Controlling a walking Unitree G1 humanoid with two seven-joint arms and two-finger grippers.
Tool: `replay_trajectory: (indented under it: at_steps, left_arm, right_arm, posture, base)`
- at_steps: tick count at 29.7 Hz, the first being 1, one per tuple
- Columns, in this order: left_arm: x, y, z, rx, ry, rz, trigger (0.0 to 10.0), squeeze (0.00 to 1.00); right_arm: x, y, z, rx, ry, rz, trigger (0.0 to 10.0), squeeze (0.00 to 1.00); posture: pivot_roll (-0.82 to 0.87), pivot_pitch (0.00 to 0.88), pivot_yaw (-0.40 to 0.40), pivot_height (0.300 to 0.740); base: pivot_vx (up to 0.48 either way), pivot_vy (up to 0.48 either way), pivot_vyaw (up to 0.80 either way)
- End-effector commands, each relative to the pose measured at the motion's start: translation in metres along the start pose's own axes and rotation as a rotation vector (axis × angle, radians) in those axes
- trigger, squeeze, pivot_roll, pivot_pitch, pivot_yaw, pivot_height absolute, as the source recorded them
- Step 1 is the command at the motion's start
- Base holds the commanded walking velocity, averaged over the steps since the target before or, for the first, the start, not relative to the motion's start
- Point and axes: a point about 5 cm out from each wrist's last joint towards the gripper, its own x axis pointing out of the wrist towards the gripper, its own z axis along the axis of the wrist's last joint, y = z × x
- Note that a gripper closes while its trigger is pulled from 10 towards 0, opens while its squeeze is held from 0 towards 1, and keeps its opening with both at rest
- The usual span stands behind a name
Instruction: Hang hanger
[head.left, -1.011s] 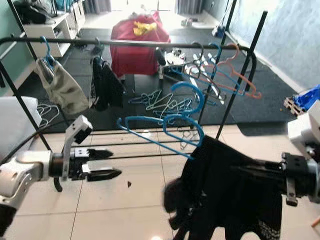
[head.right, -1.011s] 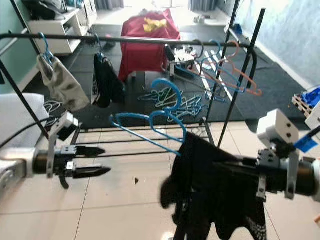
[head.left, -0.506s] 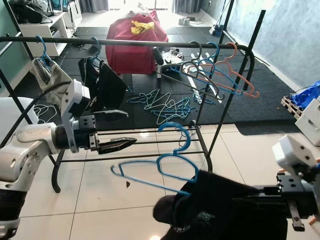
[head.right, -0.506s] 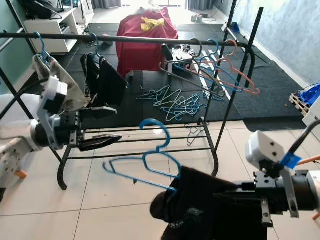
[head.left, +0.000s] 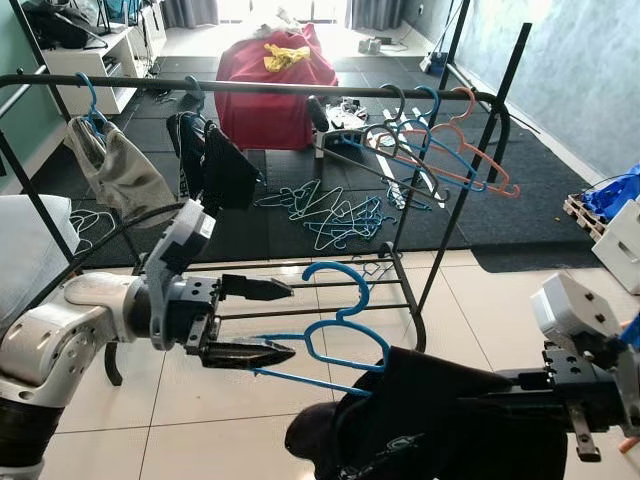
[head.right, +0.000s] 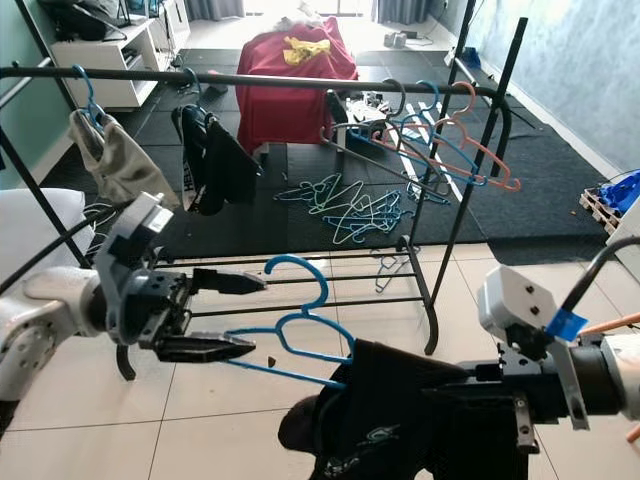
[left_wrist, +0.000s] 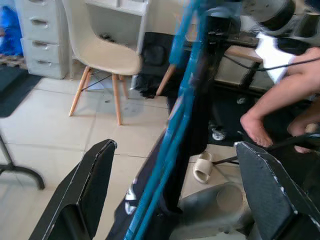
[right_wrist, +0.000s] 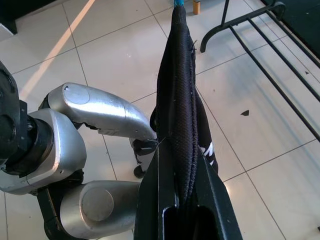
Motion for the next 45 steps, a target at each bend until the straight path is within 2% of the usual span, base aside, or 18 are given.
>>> replay_trajectory:
  at_steps: [1, 2, 11, 12, 13, 21, 34, 41, 42, 43, 45]
  left_arm:
    - [0.013, 0.003, -0.004, -0.01, -0.011, 0.016, 10.0, 0.0]
    - [0.018, 0.005, -0.005, -0.009, -0.013, 0.027, 10.0, 0.0]
    - [0.029, 0.001, -0.009, -0.022, -0.007, 0.007, 10.0, 0.0]
    - [0.031, -0.002, -0.011, -0.029, 0.001, -0.013, 4.2, 0.0]
    - [0.031, -0.004, -0.012, -0.036, 0.006, -0.027, 0.0, 0.0]
    - [0.026, -0.011, -0.012, -0.049, 0.02, -0.07, 0.0, 0.0]
    - [0.034, -0.014, -0.011, -0.045, -0.001, -0.086, 0.0, 0.0]
    - [0.038, -0.014, -0.009, -0.04, -0.037, -0.079, 0.0, 0.0]
    - [0.04, -0.013, -0.008, -0.043, -0.058, -0.075, 0.0, 0.0]
    - [0.043, -0.013, -0.007, -0.048, -0.096, -0.069, 0.0, 0.0]
    - [0.043, -0.013, -0.007, -0.048, -0.096, -0.069, 0.0, 0.0]
  right_arm:
    - [0.0, -0.001, 0.004, -0.036, 0.006, 0.014, 0.0, 0.0]
    - [0.001, -0.001, 0.005, -0.042, 0.004, 0.018, 0.0, 0.0]
    - [0.004, -0.003, 0.007, -0.056, -0.01, 0.022, 0.0, 0.0]
    - [0.005, -0.003, 0.008, -0.06, -0.014, 0.023, 0.0, 0.0]
    - [0.005, -0.004, 0.008, -0.062, -0.017, 0.023, 0.0, 0.0]
    - [0.005, -0.006, 0.009, -0.068, -0.02, 0.019, 0.0, 0.0]
    - [0.004, -0.009, 0.011, -0.079, -0.021, 0.018, 0.0, 0.0]
    - [0.004, -0.012, 0.014, -0.086, -0.056, 0.002, 0.0, 0.0]
    - [0.003, -0.013, 0.017, -0.085, -0.076, 0.0, 4.5, 0.0]
    - [0.0, -0.015, 0.021, -0.086, -0.107, -0.016, 10.0, 0.68]
    - [0.0, -0.015, 0.021, -0.086, -0.107, -0.016, 10.0, 0.68]
  posture:
    - [-0.14, 0.084, -0.011, 0.74]
    - [-0.14, 0.084, -0.011, 0.74]
    - [-0.14, 0.083, -0.012, 0.74]
    - [-0.14, 0.081, -0.011, 0.74]
    - [-0.14, 0.081, -0.011, 0.74]
    - [-0.14, 0.076, -0.011, 0.74]
    - [-0.14, 0.068, -0.019, 0.74]
    - [-0.14, 0.069, -0.02, 0.74]
    - [-0.14, 0.073, -0.021, 0.74]
    - [-0.14, 0.074, -0.022, 0.74]
    - [-0.14, 0.074, -0.022, 0.74]
  base:
    - [0.0, 0.0, 0.0]
    - [0.0, 0.0, 0.0]
    - [0.0, 0.0, 0.0]
    - [0.0, 0.0, 0.0]
    - [0.0, 0.0, 0.0]
    - [0.0, 0.0, 0.0]
    - [0.0, 0.0, 0.0]
    - [0.0, 0.0, 0.0]
    - [0.0, 0.0, 0.0]
    - [0.0, 0.0, 0.0]
    - [0.0, 0.0, 0.0]
